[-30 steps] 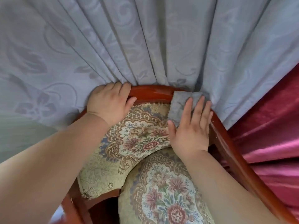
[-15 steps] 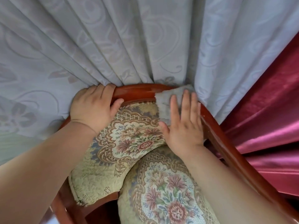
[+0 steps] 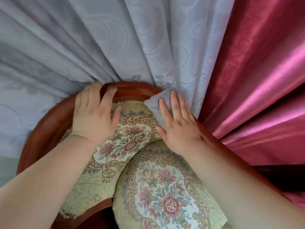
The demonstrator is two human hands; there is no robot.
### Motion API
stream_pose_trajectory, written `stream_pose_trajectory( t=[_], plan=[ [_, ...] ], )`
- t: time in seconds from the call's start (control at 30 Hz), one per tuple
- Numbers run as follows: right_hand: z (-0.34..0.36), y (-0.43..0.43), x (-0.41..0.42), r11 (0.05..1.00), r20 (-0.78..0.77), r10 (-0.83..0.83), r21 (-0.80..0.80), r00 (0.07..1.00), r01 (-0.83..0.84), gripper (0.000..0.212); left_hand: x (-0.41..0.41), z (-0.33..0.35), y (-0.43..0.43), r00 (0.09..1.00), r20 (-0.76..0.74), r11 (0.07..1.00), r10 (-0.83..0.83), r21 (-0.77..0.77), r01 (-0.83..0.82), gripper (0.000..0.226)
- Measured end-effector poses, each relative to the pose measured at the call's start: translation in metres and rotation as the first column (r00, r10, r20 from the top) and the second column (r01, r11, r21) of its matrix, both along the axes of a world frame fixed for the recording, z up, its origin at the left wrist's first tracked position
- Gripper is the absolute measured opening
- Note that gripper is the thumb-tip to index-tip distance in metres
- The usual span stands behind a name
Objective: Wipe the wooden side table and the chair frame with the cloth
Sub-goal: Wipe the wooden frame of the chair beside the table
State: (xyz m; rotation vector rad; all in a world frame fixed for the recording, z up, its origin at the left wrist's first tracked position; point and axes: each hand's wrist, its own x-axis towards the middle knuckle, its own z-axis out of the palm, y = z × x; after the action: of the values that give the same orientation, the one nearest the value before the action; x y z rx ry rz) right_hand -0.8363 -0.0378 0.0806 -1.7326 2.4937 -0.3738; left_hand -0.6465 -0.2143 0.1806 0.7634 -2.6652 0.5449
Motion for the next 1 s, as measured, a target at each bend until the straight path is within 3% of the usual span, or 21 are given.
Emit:
stream_pose_trajectory(
  t=[0.1,0.2,0.3,0.4,0.57,0.7,0.87,1.0],
  plan=[
    [-0.02,0.049,-0.006,0.99,0.002,-0.131,0.051,0.991,0.131,0.093,-0.059,0.006,-0.003,0.999,0.037,0.999,0.039,-0.012,-0.038,0.04],
    [-0.033,0.108,-0.008,0.98,-0.062,-0.147,0.123,0.987,0.154,0.09,-0.1,0.002,0.009,0.985,0.143,0.994,0.101,0.029,-0.106,0.038],
    [-0.031,0.134,-0.002,0.971,-0.086,-0.152,0.174,0.985,0.165,0.087,-0.117,-0.017,0.026,0.959,0.258,0.992,-0.115,0.07,0.1,0.038],
    [-0.028,0.115,0.004,0.952,-0.025,-0.233,0.198,0.972,0.234,0.091,-0.139,-0.021,0.026,0.875,0.355,0.941,-0.33,0.199,0.274,0.042],
    [-0.023,0.057,-0.002,0.97,0.027,-0.211,0.131,0.977,0.206,0.106,-0.19,-0.023,0.023,0.707,0.616,0.935,-0.348,0.175,0.308,0.062],
    [-0.028,0.08,-0.007,0.96,0.006,-0.212,0.186,0.977,0.207,0.104,-0.189,-0.032,0.027,0.75,0.599,0.952,-0.28,0.076,0.295,0.071],
    [-0.02,0.147,-0.006,0.886,-0.076,-0.285,0.36,0.955,0.293,0.091,-0.192,-0.038,0.028,0.782,0.553,0.953,-0.288,0.088,0.289,0.073],
    [-0.025,0.114,-0.021,0.925,-0.05,-0.347,0.15,0.937,0.35,0.063,-0.191,-0.039,0.025,0.815,0.516,0.961,-0.264,0.072,0.266,0.069]
  ],
)
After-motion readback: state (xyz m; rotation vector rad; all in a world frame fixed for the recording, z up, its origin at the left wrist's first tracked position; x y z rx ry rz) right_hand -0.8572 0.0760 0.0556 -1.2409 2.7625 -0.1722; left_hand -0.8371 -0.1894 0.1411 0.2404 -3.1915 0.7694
